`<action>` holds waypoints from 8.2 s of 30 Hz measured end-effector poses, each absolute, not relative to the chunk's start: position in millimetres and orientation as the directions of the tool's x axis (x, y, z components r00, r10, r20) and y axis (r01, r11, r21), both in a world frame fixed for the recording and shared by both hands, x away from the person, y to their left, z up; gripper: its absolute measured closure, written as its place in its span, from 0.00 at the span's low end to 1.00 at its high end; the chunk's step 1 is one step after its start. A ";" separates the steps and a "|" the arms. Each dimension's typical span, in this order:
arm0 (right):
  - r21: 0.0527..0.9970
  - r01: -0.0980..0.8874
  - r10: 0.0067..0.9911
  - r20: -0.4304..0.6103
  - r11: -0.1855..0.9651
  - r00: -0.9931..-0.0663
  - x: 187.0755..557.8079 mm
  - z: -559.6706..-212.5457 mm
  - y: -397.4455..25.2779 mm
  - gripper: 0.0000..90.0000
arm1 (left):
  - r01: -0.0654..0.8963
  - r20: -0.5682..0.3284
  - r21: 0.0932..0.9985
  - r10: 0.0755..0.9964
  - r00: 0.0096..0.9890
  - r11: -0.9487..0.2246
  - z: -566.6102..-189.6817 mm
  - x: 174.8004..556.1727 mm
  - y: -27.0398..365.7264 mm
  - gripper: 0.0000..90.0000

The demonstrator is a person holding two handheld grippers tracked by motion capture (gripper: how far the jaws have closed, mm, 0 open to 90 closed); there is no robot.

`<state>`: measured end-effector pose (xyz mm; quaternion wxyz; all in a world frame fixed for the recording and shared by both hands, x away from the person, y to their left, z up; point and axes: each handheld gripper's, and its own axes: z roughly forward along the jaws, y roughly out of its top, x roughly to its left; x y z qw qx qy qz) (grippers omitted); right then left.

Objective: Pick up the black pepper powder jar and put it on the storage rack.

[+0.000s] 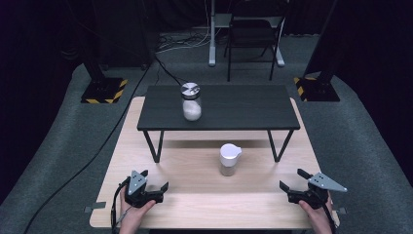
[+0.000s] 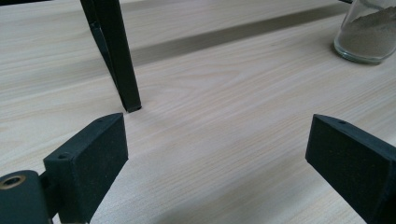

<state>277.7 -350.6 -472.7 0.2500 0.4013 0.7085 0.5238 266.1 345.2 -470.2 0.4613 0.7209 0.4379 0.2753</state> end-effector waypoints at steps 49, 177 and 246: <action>0.952 0.256 0.646 0.092 0.165 -0.758 362.1 -454.7 -239.3 0.07 | 0.379 -0.008 0.905 0.883 0.470 -0.193 -469.9 266.7 345.6 0.06; 0.979 0.173 0.748 0.034 0.109 -0.663 373.1 -278.3 -239.8 0.10 | 0.387 -0.010 0.901 0.882 0.472 -0.197 -468.6 268.4 345.2 0.06; 0.951 0.277 0.840 0.035 0.139 -0.541 274.0 -480.3 -324.2 0.10 | 0.385 -0.003 0.900 0.880 0.475 -0.205 -468.4 267.5 343.3 0.06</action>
